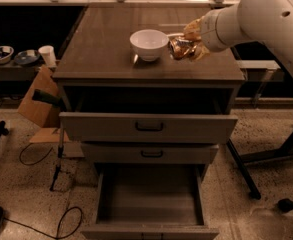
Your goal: Pick orange can from bottom drawer and place on counter
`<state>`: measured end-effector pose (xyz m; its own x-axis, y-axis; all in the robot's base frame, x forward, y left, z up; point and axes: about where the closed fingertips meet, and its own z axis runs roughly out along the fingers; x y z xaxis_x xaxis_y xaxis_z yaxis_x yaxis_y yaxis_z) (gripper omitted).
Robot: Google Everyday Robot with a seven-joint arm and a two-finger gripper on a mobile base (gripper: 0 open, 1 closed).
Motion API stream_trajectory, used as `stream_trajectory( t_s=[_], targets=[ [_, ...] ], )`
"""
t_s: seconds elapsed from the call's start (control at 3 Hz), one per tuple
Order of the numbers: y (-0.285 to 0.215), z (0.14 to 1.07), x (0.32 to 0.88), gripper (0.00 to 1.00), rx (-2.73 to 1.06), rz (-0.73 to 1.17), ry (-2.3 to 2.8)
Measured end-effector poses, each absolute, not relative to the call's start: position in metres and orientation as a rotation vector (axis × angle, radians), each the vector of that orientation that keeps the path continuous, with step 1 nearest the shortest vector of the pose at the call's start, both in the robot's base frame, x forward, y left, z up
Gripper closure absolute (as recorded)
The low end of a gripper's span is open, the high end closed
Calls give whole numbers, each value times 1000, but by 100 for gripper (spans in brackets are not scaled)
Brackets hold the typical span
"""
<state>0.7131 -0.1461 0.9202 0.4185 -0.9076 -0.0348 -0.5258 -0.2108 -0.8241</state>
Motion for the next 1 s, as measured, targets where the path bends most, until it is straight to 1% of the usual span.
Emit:
stream_trajectory(
  t_s=[0.33,0.67,1.0],
  targets=[
    [-161,901,733,100,-1865,-587,1303],
    [-182,886,739,86,-1855,-584,1370],
    [-200,878,737,63,-1843,-586,1411]
  ],
)
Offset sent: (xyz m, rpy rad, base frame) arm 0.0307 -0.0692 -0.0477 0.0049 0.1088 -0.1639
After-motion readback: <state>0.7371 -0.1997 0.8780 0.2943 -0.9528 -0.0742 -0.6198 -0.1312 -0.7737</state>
